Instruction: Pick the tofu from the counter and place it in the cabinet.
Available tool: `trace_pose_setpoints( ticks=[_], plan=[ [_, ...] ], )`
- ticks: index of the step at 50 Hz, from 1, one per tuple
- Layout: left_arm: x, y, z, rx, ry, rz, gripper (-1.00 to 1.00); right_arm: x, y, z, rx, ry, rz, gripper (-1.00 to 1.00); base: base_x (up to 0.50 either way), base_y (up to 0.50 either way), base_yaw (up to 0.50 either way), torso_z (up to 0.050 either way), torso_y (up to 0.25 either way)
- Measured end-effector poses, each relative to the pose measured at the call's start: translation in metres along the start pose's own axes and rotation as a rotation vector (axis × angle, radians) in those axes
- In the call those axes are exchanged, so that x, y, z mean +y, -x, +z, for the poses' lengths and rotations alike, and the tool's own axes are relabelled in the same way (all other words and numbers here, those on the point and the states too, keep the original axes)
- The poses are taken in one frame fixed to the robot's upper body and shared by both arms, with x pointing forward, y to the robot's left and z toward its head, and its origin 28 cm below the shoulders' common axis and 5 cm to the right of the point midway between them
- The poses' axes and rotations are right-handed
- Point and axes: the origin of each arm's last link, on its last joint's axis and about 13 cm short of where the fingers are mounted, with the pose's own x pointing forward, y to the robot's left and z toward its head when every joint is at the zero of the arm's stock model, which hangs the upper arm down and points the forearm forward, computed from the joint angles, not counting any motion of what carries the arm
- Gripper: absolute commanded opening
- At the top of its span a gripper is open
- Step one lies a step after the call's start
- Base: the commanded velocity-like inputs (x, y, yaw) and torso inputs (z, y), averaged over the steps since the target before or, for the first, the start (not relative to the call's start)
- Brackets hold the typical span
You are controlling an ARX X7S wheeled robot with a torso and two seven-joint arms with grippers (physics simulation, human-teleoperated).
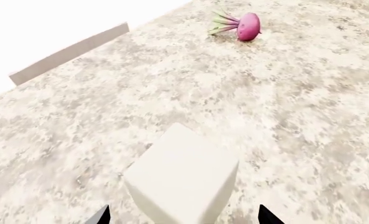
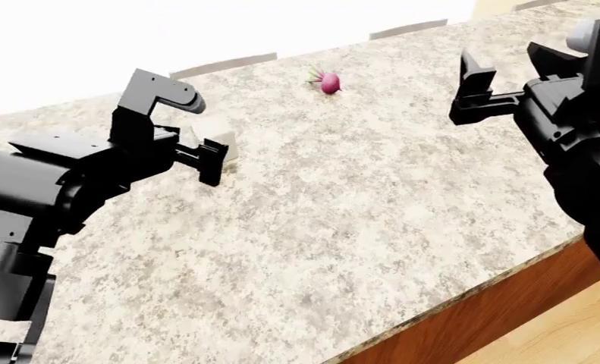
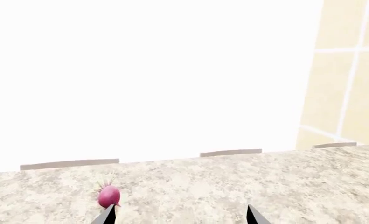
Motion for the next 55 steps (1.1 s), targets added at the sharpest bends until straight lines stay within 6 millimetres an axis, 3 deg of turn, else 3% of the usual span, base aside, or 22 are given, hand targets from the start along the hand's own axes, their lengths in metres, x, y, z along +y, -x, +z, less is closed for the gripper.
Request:
trace_pose_setpoints(
  ticks=[55],
  plan=[
    [0.001, -0.034, -0.014, 0.06, -0.046, 0.014, 1.0, 0.002, -0.006, -0.018, 0.01, -0.029, 0.002, 1.0, 0.0, 0.0, 0.0, 0.0, 0.0]
  ],
)
